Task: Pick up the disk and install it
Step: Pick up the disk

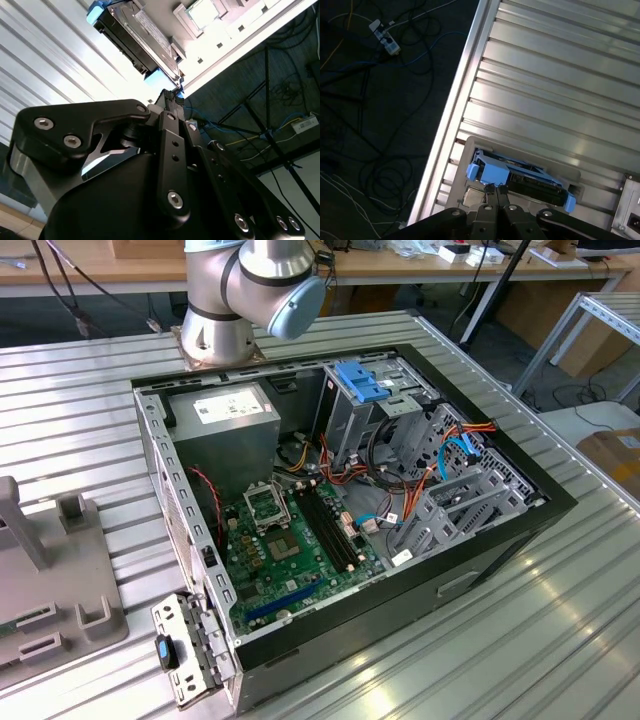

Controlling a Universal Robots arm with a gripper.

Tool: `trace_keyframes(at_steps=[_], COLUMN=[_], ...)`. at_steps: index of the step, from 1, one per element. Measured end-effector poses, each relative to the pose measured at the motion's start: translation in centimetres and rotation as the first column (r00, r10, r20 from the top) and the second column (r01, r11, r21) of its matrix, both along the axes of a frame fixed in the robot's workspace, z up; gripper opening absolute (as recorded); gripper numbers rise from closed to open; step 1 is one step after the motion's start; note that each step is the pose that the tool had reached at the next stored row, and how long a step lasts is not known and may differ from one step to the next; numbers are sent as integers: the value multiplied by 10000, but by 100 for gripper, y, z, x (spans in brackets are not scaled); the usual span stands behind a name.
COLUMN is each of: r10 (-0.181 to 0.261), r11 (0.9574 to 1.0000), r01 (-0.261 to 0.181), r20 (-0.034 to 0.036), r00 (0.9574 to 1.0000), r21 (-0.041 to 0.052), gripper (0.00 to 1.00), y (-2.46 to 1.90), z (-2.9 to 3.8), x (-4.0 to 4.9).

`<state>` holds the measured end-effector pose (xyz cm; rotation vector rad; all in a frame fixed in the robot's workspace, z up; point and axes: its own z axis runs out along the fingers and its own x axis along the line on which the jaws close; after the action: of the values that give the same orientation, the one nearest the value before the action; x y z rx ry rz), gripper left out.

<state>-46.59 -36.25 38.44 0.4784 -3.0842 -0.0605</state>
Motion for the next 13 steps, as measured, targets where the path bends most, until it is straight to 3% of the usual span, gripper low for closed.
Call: trace_keyframes(at_steps=[10,13], r10=[17,320], r11=[10000,9995], r01=[-17,-320], r20=[0,0], r00=[10000,9995], r21=[0,0], gripper=[11,11], y=[0,0], z=[0,0], x=[0,0])
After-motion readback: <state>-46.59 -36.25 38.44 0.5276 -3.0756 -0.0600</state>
